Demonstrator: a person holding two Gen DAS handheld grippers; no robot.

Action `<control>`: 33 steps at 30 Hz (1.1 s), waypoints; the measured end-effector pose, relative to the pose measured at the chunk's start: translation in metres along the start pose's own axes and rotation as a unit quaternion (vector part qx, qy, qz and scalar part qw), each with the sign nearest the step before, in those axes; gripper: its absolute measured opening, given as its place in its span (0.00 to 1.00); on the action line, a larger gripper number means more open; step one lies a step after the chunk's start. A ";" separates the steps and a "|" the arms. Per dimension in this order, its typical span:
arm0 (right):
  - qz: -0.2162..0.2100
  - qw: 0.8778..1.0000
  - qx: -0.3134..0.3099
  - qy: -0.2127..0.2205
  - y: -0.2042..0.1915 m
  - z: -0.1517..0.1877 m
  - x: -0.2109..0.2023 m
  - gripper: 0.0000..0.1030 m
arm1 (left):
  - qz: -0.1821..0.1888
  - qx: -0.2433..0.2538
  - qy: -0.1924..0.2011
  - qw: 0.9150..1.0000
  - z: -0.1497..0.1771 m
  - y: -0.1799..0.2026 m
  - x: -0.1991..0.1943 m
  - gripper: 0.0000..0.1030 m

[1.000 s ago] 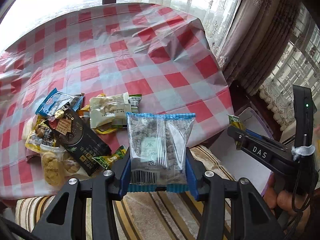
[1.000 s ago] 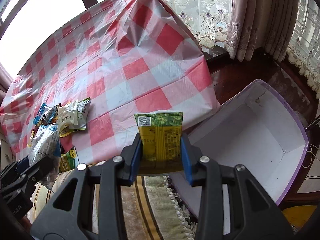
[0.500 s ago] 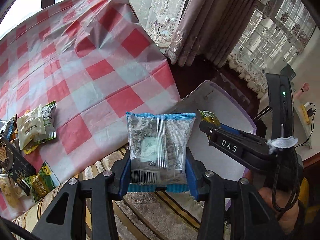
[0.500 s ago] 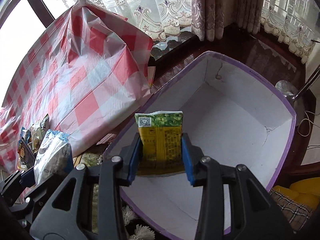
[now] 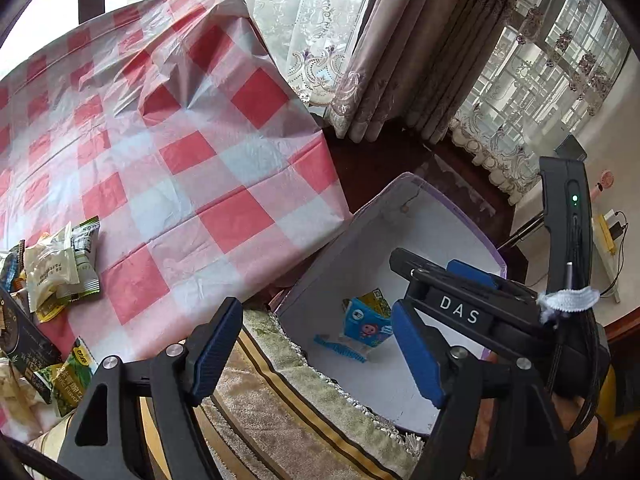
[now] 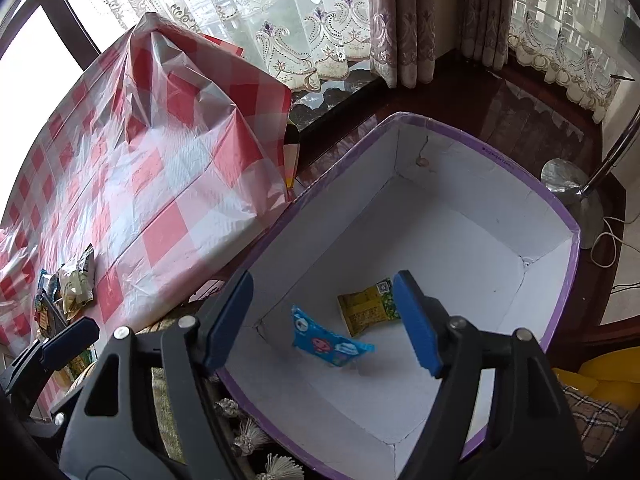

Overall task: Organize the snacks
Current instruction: 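Carry both bags to the white box and open both tools to drop them, then grasp the round cookie bag with the left tool while the right tool grasps the green snack bag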

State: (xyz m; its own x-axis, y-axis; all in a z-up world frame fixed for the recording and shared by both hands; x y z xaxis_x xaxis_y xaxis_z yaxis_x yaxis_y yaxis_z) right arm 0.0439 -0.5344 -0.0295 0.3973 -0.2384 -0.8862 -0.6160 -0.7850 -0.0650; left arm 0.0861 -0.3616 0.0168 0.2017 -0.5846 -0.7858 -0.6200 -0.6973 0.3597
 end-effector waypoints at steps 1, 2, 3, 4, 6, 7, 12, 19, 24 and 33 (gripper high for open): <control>0.006 1.000 -0.004 0.005 -0.004 0.000 -0.003 0.76 | -0.001 -0.002 0.015 1.000 0.001 -0.002 -0.006 0.76; 0.012 1.000 -0.006 0.012 -0.008 0.001 -0.006 0.77 | 0.000 -0.006 0.026 1.000 0.002 -0.005 -0.012 0.76; 0.020 1.000 -0.009 0.022 -0.012 0.001 -0.011 0.79 | -0.001 -0.009 0.038 0.999 0.002 -0.009 -0.018 0.76; 0.025 0.999 -0.013 0.034 -0.017 0.001 -0.016 0.80 | -0.001 -0.011 0.049 0.999 0.003 -0.013 -0.025 0.76; 0.027 0.997 -0.035 0.060 -0.029 0.002 -0.027 0.82 | -0.014 -0.013 0.073 0.997 0.006 -0.022 -0.041 0.76; 0.027 0.996 -0.051 0.070 -0.037 0.002 -0.031 0.82 | -0.027 -0.017 0.085 0.996 0.008 -0.028 -0.049 0.76; -0.026 0.990 -0.124 0.069 -0.084 0.011 -0.049 0.82 | -0.090 -0.055 0.112 0.988 0.024 -0.069 -0.088 0.76; -0.108 0.973 -0.201 0.048 -0.149 0.045 -0.062 0.82 | -0.128 -0.141 0.130 0.973 0.066 -0.135 -0.140 0.76; -0.136 0.960 -0.243 0.019 -0.185 0.065 -0.063 0.82 | -0.126 -0.195 0.113 0.966 0.105 -0.180 -0.162 0.76; -0.158 0.933 -0.322 -0.021 -0.242 0.099 -0.053 0.82 | -0.146 -0.239 0.085 0.956 0.144 -0.237 -0.173 0.74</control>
Point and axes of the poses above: each gripper's, at about its wrist camera, not at the fingertips, and x roughly the way its jaws point, y to its right, z to its underside, the point moved 1 cm from there along x, roughly the way its jaws point, and after that the axes turned 9 degrees about z, right-handed, at the moved point
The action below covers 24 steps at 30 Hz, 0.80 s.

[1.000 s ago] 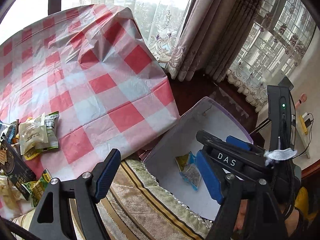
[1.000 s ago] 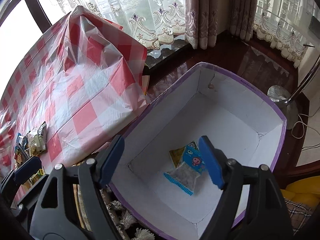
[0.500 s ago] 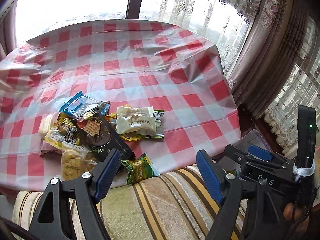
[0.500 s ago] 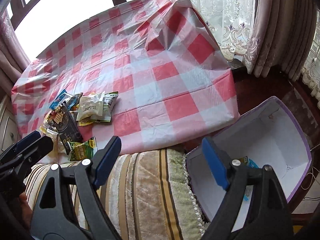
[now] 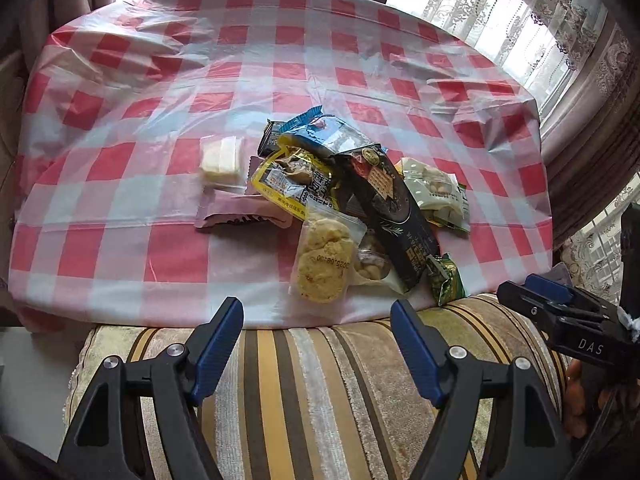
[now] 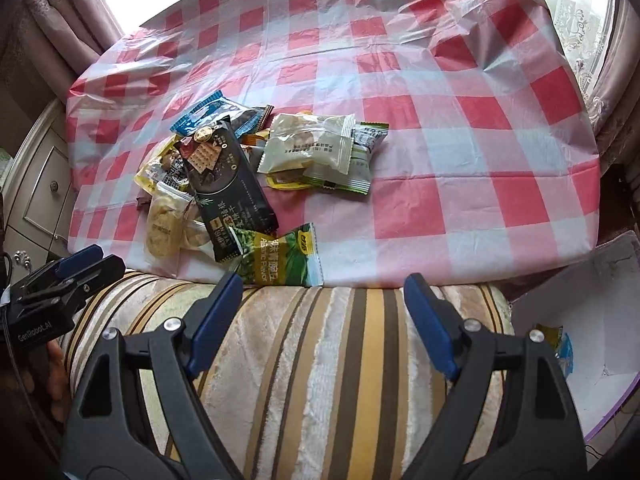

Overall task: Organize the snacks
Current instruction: 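Grasp the round cookie bag with the left tool while the right tool grasps the green snack bag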

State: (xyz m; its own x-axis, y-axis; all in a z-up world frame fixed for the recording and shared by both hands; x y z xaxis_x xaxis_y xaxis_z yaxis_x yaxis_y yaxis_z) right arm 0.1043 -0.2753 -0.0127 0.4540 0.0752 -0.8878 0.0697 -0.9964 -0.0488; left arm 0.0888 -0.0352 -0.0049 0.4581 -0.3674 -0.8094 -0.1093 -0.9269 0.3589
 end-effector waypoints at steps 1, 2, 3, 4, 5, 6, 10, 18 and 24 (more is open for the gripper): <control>-0.001 1.000 -0.009 -0.003 -0.005 0.000 0.003 0.82 | 0.008 -0.005 -0.006 1.000 -0.001 -0.004 0.003 0.74; -0.002 1.000 -0.019 -0.008 -0.011 -0.001 0.007 0.82 | 0.008 -0.007 -0.011 1.000 -0.002 -0.007 0.006 0.74; -0.005 0.999 -0.028 -0.014 -0.016 -0.002 0.011 0.82 | 0.006 -0.008 -0.017 1.000 -0.003 -0.008 0.010 0.74; -0.007 0.999 -0.035 -0.019 -0.021 -0.003 0.016 0.82 | 0.005 -0.008 -0.024 1.000 -0.005 -0.009 0.015 0.74; -0.009 0.999 -0.039 -0.025 -0.024 -0.004 0.020 0.82 | 0.003 -0.006 -0.032 0.999 -0.006 -0.009 0.019 0.73; -0.010 0.999 -0.043 -0.031 -0.026 -0.005 0.025 0.82 | 0.001 -0.003 -0.037 0.999 -0.007 -0.008 0.023 0.72; -0.011 0.997 -0.056 -0.051 -0.035 -0.008 0.038 0.82 | -0.007 0.012 -0.058 0.998 -0.011 -0.006 0.040 0.71; -0.005 0.995 -0.062 -0.076 -0.038 -0.014 0.059 0.82 | -0.011 0.019 -0.084 0.996 -0.016 -0.008 0.064 0.56; 0.005 0.995 -0.067 -0.077 -0.043 -0.019 0.065 0.82 | -0.016 0.026 -0.078 0.997 -0.019 -0.006 0.067 0.44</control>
Point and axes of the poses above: each gripper's, at about its wrist camera, not at the fingertips, and x roughly the way its jaws point, y to its right, z to its underside, the point moved 1 cm from there along x, roughly the way its jaws point, and after that the axes turned 9 degrees about z, right-handed, at the moved point
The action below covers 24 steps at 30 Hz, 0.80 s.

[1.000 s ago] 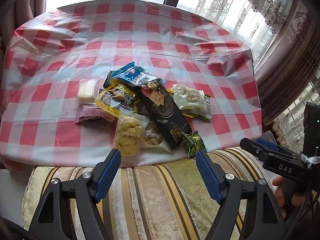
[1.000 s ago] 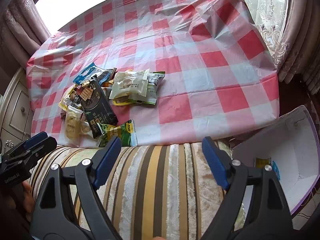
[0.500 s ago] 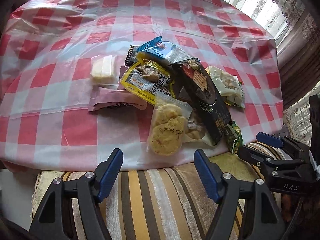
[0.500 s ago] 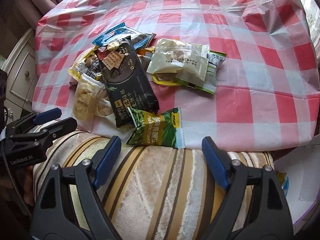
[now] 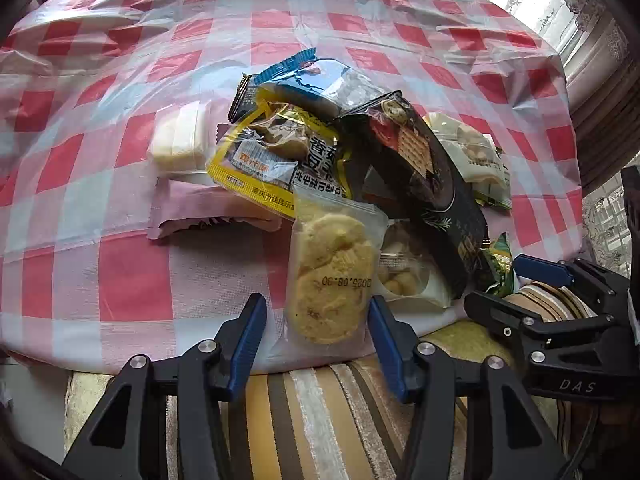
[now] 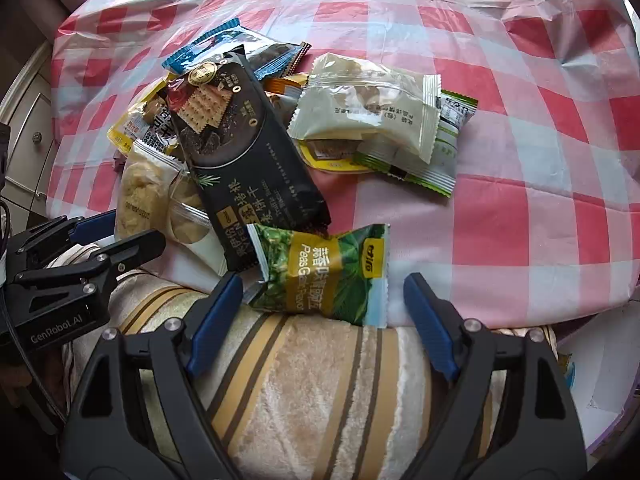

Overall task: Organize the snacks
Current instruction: 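Grasp the round cookie bag with the left tool while the right tool grasps the green snack bag, then carry both bags over the white box and open both tools to release them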

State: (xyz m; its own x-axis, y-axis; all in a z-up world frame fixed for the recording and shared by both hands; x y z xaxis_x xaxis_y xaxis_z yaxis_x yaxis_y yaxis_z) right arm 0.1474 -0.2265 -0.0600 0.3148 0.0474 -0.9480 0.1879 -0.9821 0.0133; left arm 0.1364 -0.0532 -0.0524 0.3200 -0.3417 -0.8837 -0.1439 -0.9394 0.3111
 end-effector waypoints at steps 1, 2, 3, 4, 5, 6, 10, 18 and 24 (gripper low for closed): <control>0.001 1.000 -0.001 0.001 -0.001 -0.001 0.000 0.82 | -0.001 -0.001 0.002 1.000 -0.002 0.001 0.001 0.42; 0.003 1.000 0.000 0.002 -0.001 -0.001 0.000 0.79 | 0.000 -0.003 0.003 1.000 -0.002 0.000 0.001 0.39; 0.007 1.000 0.003 0.005 -0.001 -0.002 0.000 0.73 | 0.002 -0.005 0.005 1.000 -0.002 -0.001 0.001 0.38; 0.010 1.000 0.006 0.007 -0.001 -0.003 0.000 0.72 | 0.004 -0.006 0.005 1.000 -0.001 -0.002 0.000 0.38; 0.007 1.000 0.008 0.007 0.000 -0.003 0.000 0.72 | 0.006 -0.007 0.006 1.000 -0.001 -0.002 0.000 0.38; 0.006 1.000 0.008 0.007 0.000 -0.004 0.000 0.70 | 0.008 -0.008 0.007 1.000 -0.001 -0.003 -0.001 0.38; -0.004 1.000 0.016 0.017 0.005 -0.001 -0.006 0.53 | 0.011 -0.010 0.020 1.000 0.004 -0.006 -0.011 0.38; -0.015 0.999 0.021 0.029 0.009 0.005 -0.017 0.45 | 0.007 -0.019 0.049 0.999 0.010 -0.004 -0.034 0.38; -0.020 0.998 0.029 0.052 0.018 0.012 -0.035 0.45 | 0.003 -0.021 0.065 0.998 0.017 0.001 -0.049 0.38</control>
Point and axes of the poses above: each gripper's, at about its wrist camera, not at the fingertips, and x roughly the way its jaws point, y to its right, z to its underside, the point moved 1 cm from there along x, roughly the way its jaws point, and after that the axes turned 9 degrees about z, right-handed, at the moved point
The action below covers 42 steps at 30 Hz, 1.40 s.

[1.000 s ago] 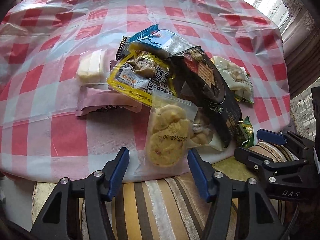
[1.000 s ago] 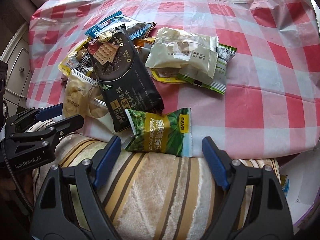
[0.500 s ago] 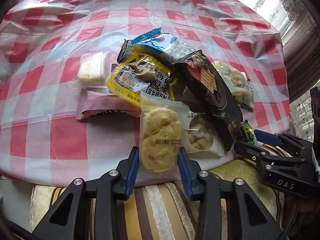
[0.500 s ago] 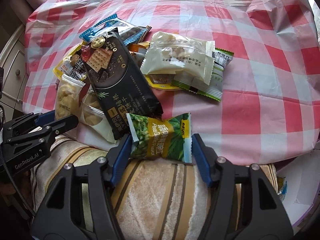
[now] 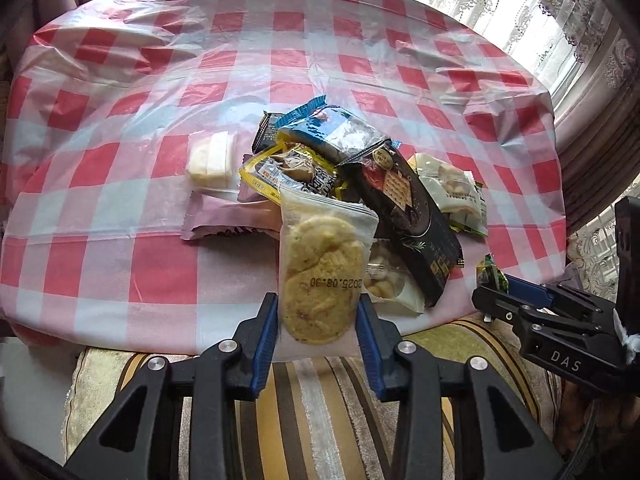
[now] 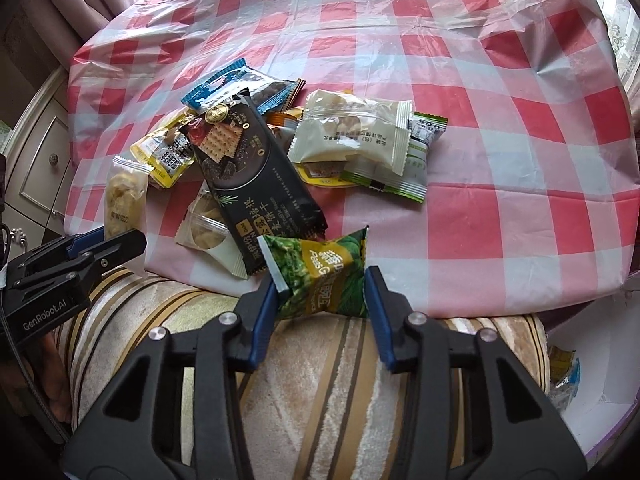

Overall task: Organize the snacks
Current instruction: 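Carry both bags over the white box and open both tools to release them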

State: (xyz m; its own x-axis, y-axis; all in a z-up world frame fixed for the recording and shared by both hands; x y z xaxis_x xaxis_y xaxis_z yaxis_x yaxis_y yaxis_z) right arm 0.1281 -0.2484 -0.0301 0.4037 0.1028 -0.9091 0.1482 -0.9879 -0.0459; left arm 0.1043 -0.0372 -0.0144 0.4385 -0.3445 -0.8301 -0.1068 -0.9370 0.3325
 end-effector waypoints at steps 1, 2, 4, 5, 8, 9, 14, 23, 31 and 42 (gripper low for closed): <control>-0.001 1.000 0.003 0.004 0.003 0.001 -0.004 0.45 | -0.001 0.003 0.003 1.000 0.000 0.003 -0.002 0.38; -0.002 1.000 0.006 0.008 0.006 0.002 -0.007 0.45 | -0.002 0.006 0.005 1.000 0.000 0.006 -0.004 0.38; -0.004 1.000 0.014 0.014 0.013 0.005 -0.014 0.45 | 0.000 0.013 0.009 1.000 -0.001 0.015 -0.006 0.38; -0.004 1.000 0.019 0.017 0.017 0.007 -0.017 0.45 | 0.001 0.019 0.009 1.000 -0.002 0.020 -0.006 0.38; -0.005 0.999 0.034 0.026 0.029 0.012 -0.026 0.45 | 0.003 0.042 0.007 0.999 -0.005 0.039 -0.004 0.38; -0.003 0.999 0.039 0.030 0.034 0.013 -0.030 0.45 | 0.005 0.049 0.007 0.999 -0.006 0.045 -0.004 0.38; -0.006 0.996 0.076 0.041 0.063 0.021 -0.042 0.45 | 0.023 0.084 0.001 0.996 -0.010 0.079 -0.001 0.38; 0.017 0.987 0.146 0.057 0.134 0.046 -0.060 0.45 | 0.088 0.166 -0.029 0.982 -0.006 0.173 0.017 0.38; 0.052 0.972 0.221 0.060 0.207 0.077 -0.065 0.45 | 0.144 0.234 -0.070 0.959 0.011 0.257 0.046 0.38; 0.076 0.950 0.297 0.059 0.274 0.108 -0.069 0.49 | 0.194 0.252 -0.122 0.940 0.027 0.313 0.081 0.38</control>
State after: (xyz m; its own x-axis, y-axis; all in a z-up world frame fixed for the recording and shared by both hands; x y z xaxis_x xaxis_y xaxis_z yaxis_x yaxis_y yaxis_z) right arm 0.0432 -0.5383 -0.0242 0.4832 -0.0689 -0.8728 -0.4414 -0.8801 -0.1749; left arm 0.0822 -0.3597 0.0099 0.0675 -0.6107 -0.7890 -0.6523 -0.6254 0.4282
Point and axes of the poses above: each gripper's, at about its wrist camera, not at the fingertips, and x roughly the way its jaws point, y to its right, z to its underside, the point moved 1 cm from there along x, roughly the way its jaws point, and after that the axes turned 9 degrees about z, right-handed, at the moved point
